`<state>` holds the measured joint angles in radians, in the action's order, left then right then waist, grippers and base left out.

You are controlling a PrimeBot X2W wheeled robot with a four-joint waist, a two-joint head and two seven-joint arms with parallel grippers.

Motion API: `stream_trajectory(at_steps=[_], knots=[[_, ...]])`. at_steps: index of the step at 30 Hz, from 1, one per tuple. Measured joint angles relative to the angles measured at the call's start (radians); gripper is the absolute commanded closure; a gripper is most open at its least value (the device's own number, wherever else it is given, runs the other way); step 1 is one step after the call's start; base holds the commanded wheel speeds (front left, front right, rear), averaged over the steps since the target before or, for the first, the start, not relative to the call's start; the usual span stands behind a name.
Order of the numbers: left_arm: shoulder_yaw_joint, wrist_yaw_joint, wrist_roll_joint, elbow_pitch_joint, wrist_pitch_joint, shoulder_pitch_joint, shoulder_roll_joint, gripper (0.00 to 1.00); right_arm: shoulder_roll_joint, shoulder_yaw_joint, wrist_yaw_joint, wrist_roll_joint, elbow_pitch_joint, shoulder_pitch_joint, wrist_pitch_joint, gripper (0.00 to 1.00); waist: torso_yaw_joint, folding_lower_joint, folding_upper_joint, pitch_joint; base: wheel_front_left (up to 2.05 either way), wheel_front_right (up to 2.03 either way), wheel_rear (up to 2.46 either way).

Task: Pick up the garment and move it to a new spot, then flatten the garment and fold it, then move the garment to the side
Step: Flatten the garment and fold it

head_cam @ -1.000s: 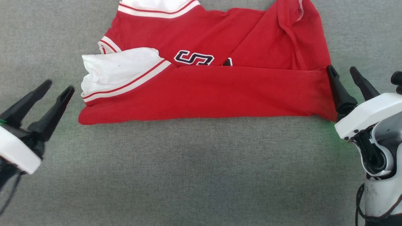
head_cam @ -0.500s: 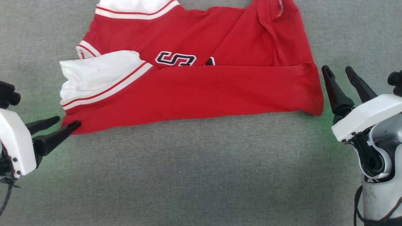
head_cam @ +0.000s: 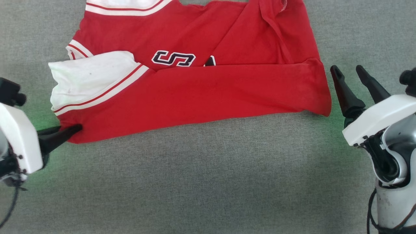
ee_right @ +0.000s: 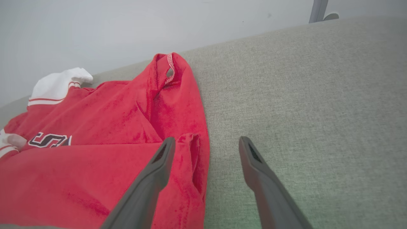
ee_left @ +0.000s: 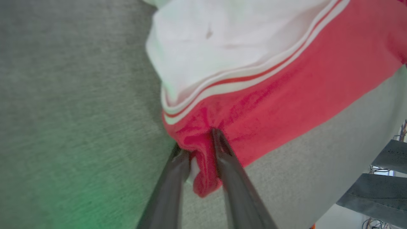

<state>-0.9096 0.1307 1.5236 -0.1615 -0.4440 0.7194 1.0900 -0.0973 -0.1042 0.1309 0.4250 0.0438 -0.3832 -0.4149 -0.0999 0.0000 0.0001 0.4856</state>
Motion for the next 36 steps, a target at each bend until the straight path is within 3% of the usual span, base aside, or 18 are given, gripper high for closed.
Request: stream_trajectory(at_steps=[14,20,22,23,31,36], knots=[[-0.021,0.001,-0.022,0.048,0.061,0.029,-0.017,1.00,-0.154,0.137,0.000,-0.056,0.076,-0.028,-0.506,0.00,0.028,0.0000,0.0000,0.035,0.00,0.00,0.00],[-0.029,0.002,-0.022,0.058,0.079,0.041,-0.024,1.00,-0.145,0.143,0.000,-0.050,0.090,-0.038,-0.572,0.00,0.036,0.0000,0.0000,0.049,0.00,0.00,0.00],[-0.032,0.002,-0.024,0.061,0.087,0.047,-0.025,1.00,-0.153,0.165,0.000,-0.051,0.093,-0.039,-0.591,0.58,0.039,0.0000,0.0000,0.055,0.00,0.00,0.00],[-0.034,0.002,-0.024,0.061,0.093,0.051,-0.025,1.00,-0.156,0.170,0.000,-0.051,0.097,-0.039,-0.594,1.00,0.041,0.0000,0.0000,0.057,0.00,0.00,0.00],[-0.045,0.001,-0.012,0.082,0.159,0.039,-0.021,1.00,-0.142,0.160,0.001,-0.046,0.099,-0.032,-0.560,1.00,0.048,0.0000,0.0000,0.042,0.00,0.00,0.00],[-0.055,0.001,0.010,0.127,0.208,-0.010,0.009,1.00,-0.159,0.136,0.000,-0.036,0.131,0.007,-0.545,1.00,0.056,0.0000,0.0000,0.014,0.00,0.00,0.00]])
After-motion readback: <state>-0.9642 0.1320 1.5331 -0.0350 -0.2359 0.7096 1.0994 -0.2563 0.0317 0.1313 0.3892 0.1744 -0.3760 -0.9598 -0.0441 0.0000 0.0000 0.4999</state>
